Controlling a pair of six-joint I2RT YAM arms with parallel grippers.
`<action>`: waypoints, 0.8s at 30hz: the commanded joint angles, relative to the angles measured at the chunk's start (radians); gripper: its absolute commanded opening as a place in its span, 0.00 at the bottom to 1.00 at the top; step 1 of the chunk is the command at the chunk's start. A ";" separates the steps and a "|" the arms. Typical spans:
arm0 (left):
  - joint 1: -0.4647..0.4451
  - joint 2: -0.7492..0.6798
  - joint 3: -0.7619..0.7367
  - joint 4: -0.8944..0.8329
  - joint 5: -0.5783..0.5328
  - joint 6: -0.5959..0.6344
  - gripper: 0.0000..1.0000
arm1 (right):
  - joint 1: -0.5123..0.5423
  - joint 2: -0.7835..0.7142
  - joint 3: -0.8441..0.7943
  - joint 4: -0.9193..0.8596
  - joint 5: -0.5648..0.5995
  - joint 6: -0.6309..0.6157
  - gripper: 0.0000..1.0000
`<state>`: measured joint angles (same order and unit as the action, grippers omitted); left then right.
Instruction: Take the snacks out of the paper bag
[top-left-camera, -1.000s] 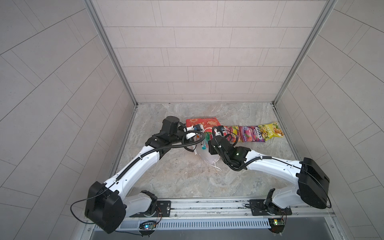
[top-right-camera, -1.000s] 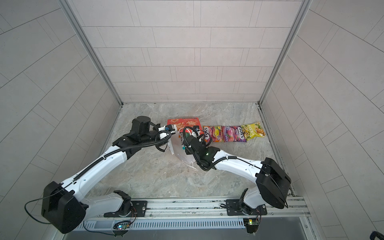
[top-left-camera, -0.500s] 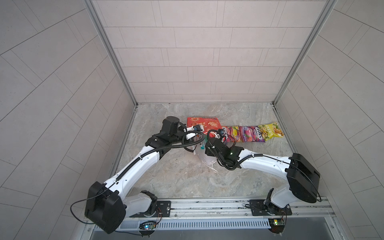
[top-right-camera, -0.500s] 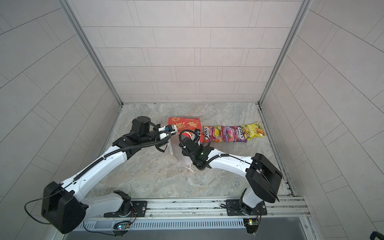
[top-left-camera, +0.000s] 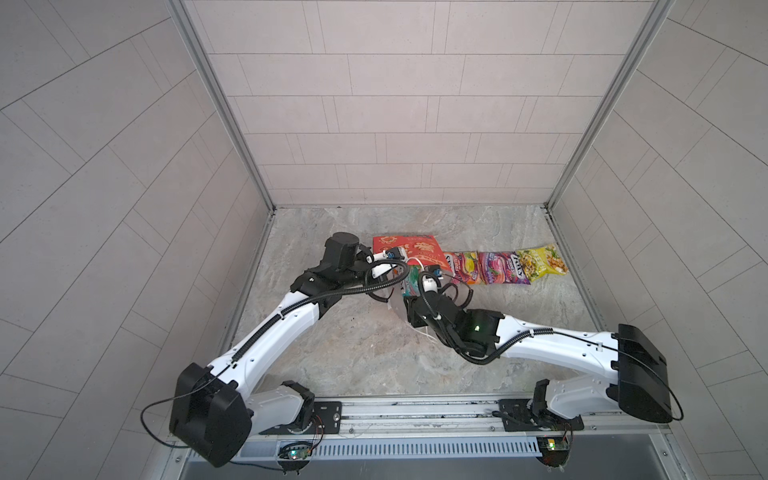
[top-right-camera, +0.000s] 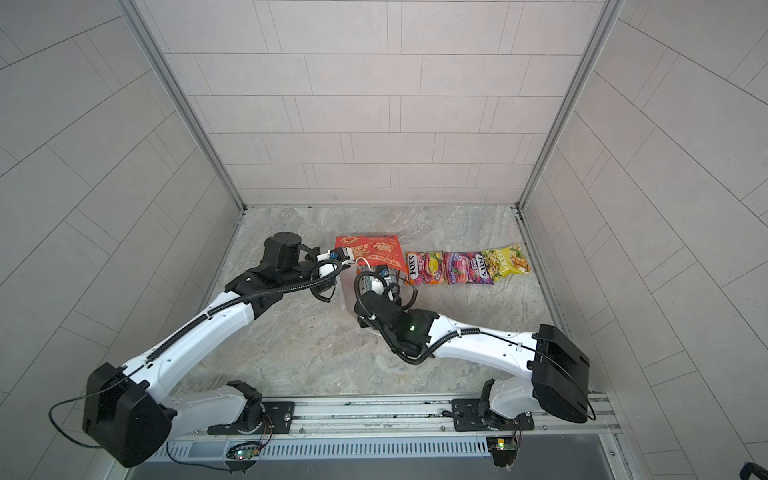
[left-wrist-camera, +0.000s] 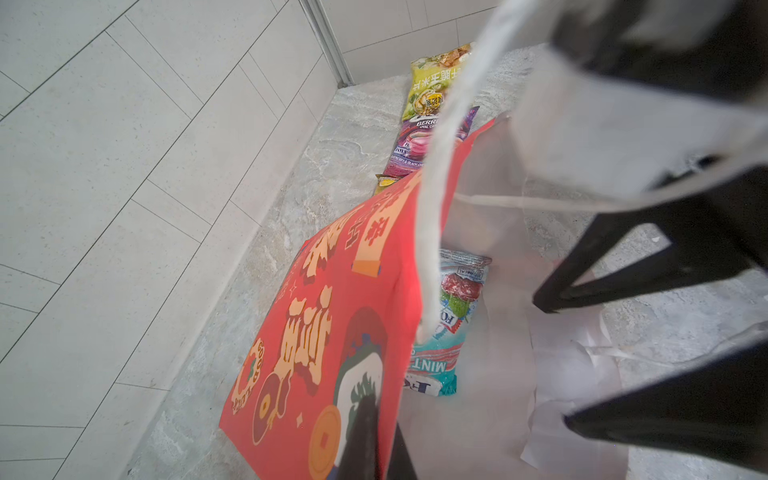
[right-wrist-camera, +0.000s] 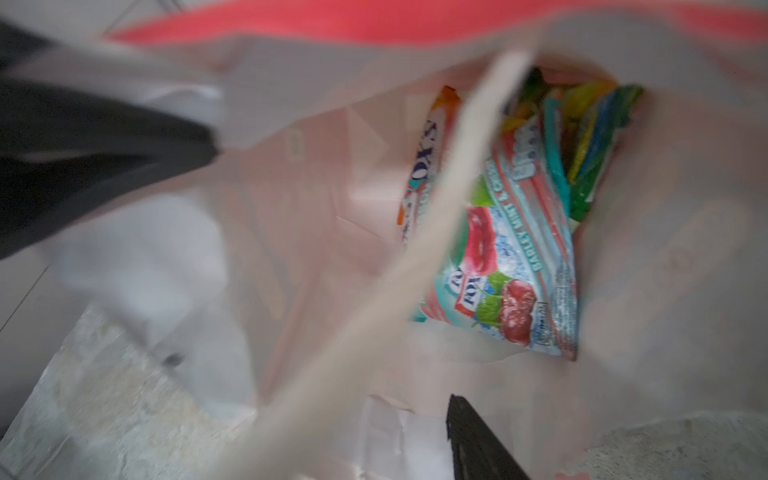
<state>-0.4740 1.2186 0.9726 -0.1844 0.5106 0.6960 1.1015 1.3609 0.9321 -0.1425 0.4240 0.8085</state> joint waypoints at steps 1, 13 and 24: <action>-0.006 0.004 0.029 0.017 -0.007 -0.021 0.00 | 0.051 -0.021 -0.046 0.034 0.093 -0.108 0.56; -0.006 -0.005 0.035 0.017 -0.017 -0.040 0.00 | -0.035 0.072 -0.129 0.193 -0.017 -0.021 0.34; -0.006 0.000 0.037 0.015 -0.023 -0.042 0.00 | -0.101 -0.002 -0.197 0.244 0.012 -0.040 0.38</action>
<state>-0.4747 1.2186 0.9764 -0.1841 0.4911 0.6689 1.0004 1.3926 0.7509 0.0666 0.4145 0.7696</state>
